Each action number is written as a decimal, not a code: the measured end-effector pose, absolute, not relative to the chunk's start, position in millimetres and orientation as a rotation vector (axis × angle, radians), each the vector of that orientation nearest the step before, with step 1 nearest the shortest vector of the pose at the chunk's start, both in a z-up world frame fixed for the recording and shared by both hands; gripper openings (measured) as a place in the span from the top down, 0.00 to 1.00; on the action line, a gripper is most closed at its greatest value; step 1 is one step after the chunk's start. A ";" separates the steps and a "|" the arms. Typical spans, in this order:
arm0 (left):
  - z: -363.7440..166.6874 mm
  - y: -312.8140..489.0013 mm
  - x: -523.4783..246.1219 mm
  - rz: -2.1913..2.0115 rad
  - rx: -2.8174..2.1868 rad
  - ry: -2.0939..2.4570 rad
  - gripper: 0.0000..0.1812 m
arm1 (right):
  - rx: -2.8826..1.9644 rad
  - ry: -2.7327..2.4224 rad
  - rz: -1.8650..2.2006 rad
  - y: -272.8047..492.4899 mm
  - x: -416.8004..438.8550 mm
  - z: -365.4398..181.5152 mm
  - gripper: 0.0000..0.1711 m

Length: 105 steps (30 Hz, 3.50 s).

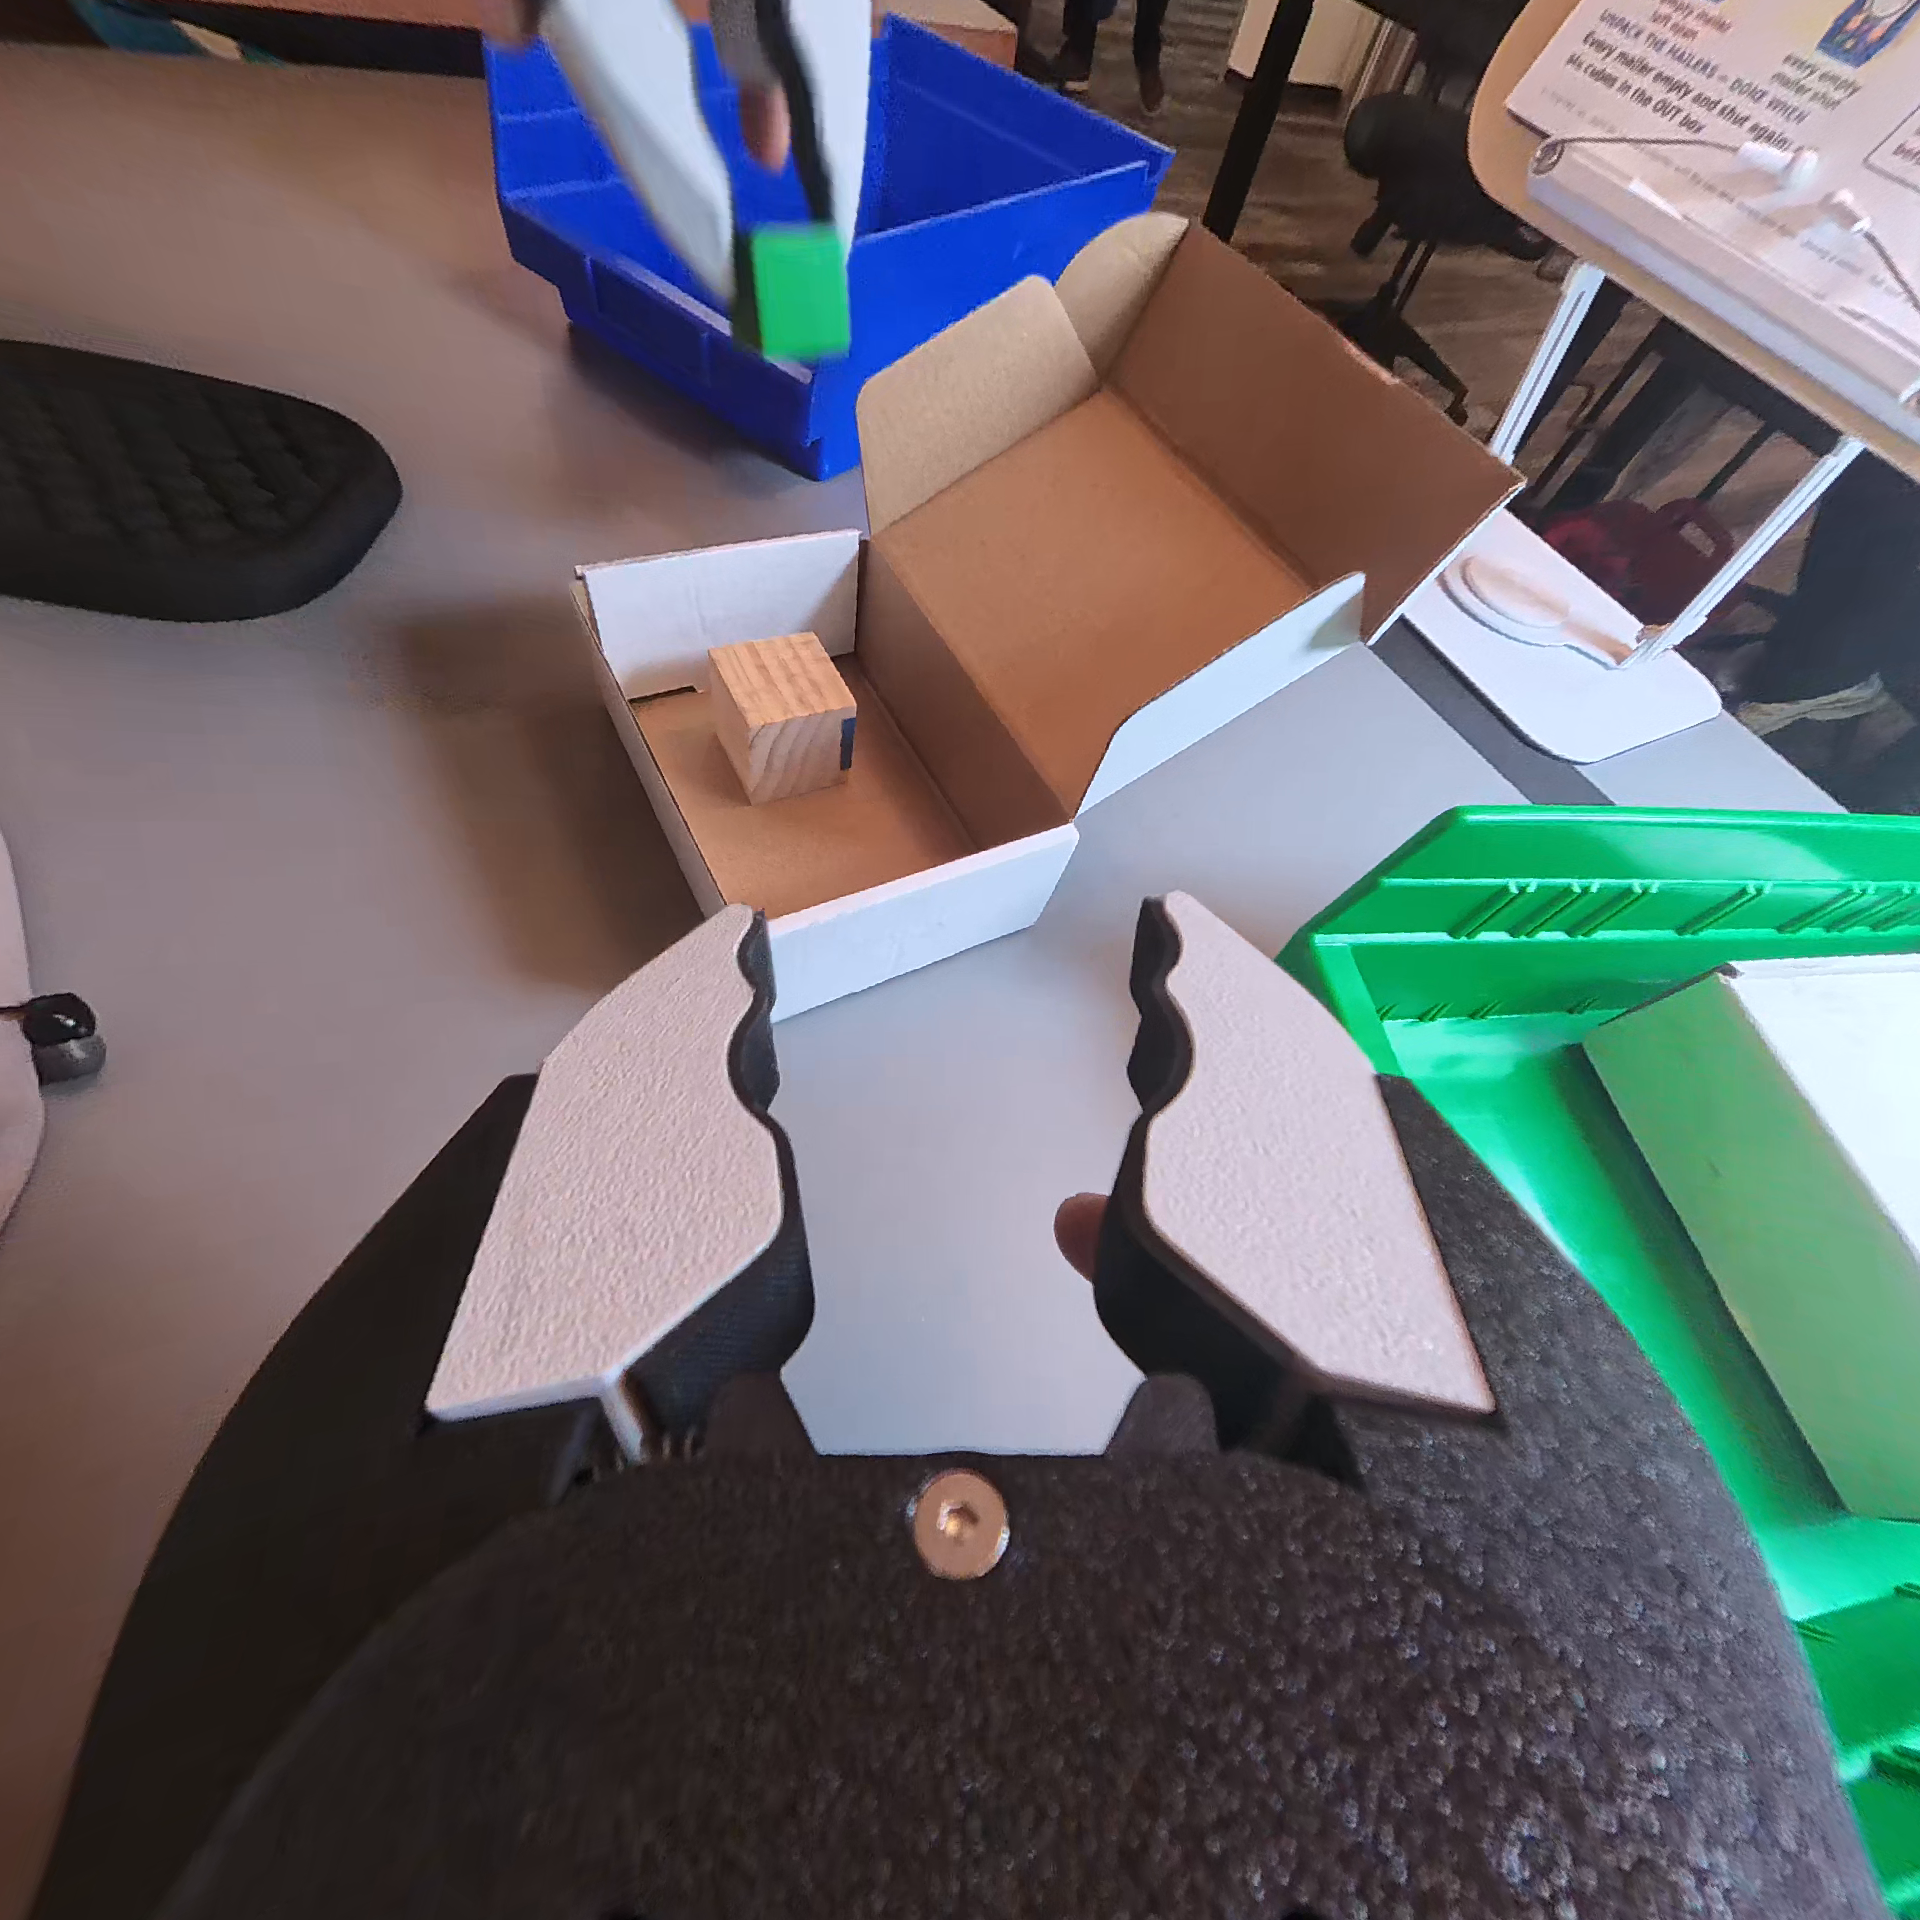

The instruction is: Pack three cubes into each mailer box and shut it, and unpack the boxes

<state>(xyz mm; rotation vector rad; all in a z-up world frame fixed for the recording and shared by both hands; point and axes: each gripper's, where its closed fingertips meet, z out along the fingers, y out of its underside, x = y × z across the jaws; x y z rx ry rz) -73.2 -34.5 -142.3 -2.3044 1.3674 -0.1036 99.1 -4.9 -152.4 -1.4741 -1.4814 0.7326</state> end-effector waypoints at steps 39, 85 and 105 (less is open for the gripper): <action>-212.2 -13.5 -20.7 -0.034 -2.234 1.503 0.77 | -1.489 -1.458 0.728 -1.4 102.1 -153.5 0.64; -251.4 -16.5 -260.7 -0.381 -2.477 1.533 0.93 | -1.599 -1.397 0.884 14.4 95.8 -165.7 0.65; -259.4 -11.9 -266.1 -0.195 -2.514 1.504 0.88 | -1.569 -1.378 0.870 13.4 101.2 -158.0 0.67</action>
